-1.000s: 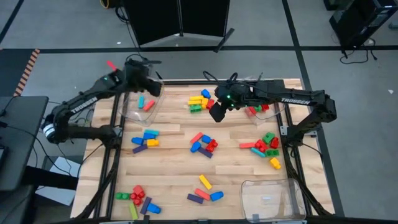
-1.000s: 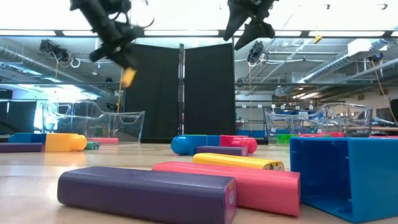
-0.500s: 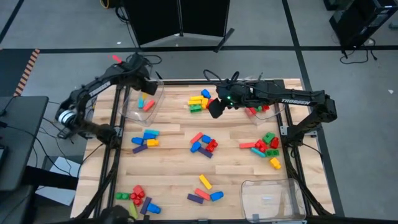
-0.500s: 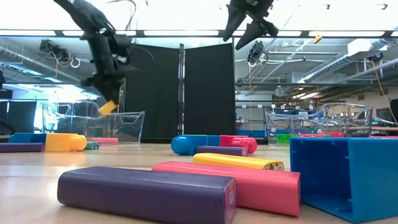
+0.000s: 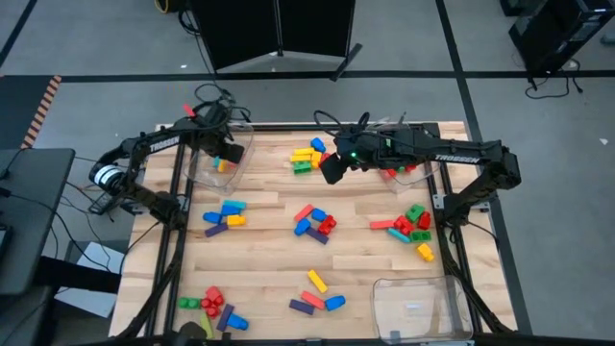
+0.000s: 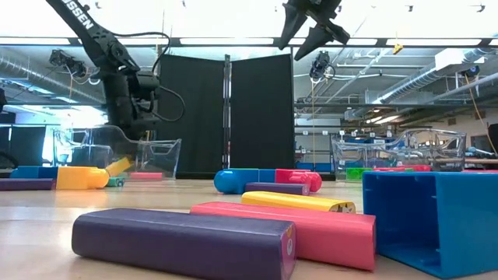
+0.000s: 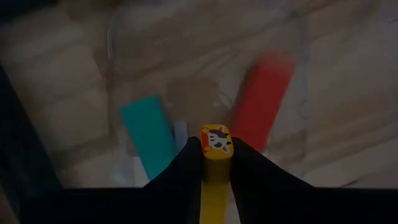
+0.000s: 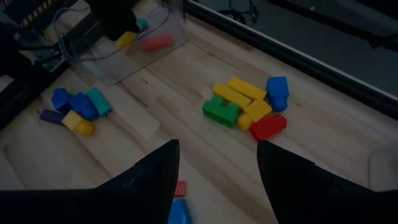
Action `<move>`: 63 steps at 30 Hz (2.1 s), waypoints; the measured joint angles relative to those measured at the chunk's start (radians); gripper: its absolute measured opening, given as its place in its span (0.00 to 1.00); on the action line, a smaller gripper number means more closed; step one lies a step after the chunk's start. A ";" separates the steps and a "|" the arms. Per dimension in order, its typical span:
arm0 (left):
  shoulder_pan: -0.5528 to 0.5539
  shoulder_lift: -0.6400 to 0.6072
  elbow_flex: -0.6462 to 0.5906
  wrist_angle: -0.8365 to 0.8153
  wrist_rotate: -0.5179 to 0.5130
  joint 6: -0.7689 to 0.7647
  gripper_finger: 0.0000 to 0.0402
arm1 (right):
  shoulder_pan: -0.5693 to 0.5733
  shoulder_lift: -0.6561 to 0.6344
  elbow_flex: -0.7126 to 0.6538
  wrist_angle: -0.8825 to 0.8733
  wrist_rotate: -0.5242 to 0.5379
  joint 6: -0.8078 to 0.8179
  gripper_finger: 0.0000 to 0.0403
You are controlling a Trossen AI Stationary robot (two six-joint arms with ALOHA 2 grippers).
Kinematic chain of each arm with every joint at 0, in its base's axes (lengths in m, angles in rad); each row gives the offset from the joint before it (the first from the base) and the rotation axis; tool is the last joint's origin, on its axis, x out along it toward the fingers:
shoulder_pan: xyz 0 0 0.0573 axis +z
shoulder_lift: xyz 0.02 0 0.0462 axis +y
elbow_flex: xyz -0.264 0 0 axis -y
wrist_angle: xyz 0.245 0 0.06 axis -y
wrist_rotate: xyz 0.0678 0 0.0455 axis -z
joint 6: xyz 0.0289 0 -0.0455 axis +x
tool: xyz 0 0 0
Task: Sort blocks by size
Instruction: Put the yellow block into the top left transparent bin, then put the yellow 1 stud game piece into the bottom transparent bin
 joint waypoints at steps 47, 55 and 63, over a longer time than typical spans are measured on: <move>-0.395 -0.546 0.092 -0.062 -0.143 -0.185 0.41 | 0.039 0.000 -0.134 -0.023 -0.039 -0.061 0.55; -0.692 -0.570 0.092 -0.054 -0.236 -0.294 0.40 | 0.049 0.000 -0.318 0.169 -0.240 -0.122 0.55; -1.001 -0.558 0.092 -0.054 -0.333 -0.465 0.40 | 0.072 -0.019 -0.382 0.155 -0.271 -0.139 0.55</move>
